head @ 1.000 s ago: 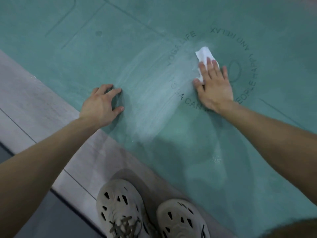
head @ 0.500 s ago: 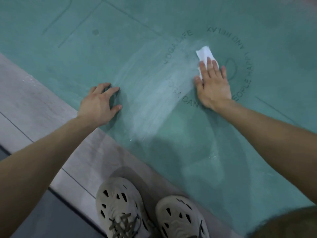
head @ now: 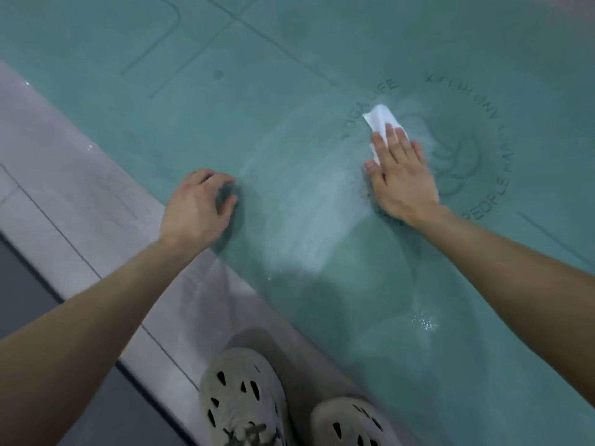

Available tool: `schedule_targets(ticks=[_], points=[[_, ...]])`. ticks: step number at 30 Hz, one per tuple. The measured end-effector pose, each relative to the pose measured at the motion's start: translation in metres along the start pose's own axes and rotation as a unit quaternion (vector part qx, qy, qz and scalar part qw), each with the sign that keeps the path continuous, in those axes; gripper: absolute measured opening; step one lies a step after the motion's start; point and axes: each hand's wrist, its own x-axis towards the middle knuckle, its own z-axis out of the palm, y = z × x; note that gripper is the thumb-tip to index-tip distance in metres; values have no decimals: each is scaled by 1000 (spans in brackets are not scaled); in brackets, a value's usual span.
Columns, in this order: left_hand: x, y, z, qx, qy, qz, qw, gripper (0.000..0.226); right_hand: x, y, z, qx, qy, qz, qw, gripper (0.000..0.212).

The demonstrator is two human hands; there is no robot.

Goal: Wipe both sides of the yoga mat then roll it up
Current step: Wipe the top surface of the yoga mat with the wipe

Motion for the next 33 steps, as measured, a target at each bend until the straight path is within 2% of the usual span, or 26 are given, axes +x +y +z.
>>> schedule_targets(ticks=[2,4,7,10,12,15,20,23,26,27,30,33], points=[[-3,-16,-5,-5,29,-20,999,20,17,-15,7,10,16,31,999,78],[-6,-33,-7,-2,36,-44,998,14,33,-48,16,1,30,17,999,81],[-7,-56,-14,-7,49,-63,997,10,50,-118,23,-11,12,-126,992,79],[-8,-76,-22,-24,75,-115,990,11,27,-193,37,-3,-27,-313,949,73],[-19,-72,-21,-60,101,-179,977,13,-11,-219,47,5,-50,-362,931,69],[-50,-46,-12,-124,134,-237,954,15,-52,-222,46,2,-82,-384,920,65],[-102,-26,-8,-141,106,-261,949,17,-76,-216,44,-5,-80,-399,913,58],[-115,-45,-18,-107,103,-272,951,17,-38,-246,54,-21,-60,-355,933,60],[-130,-50,-43,-61,75,-253,963,18,26,-284,39,-31,-128,-314,940,62],[-137,-48,-51,-47,70,-242,967,18,32,-286,40,-43,-129,-311,941,63],[-159,-32,-55,-5,43,-210,977,19,10,-261,51,-51,-90,-345,933,66],[-167,-5,-42,8,-15,-207,978,28,-38,-220,57,-28,-92,-355,930,66]])
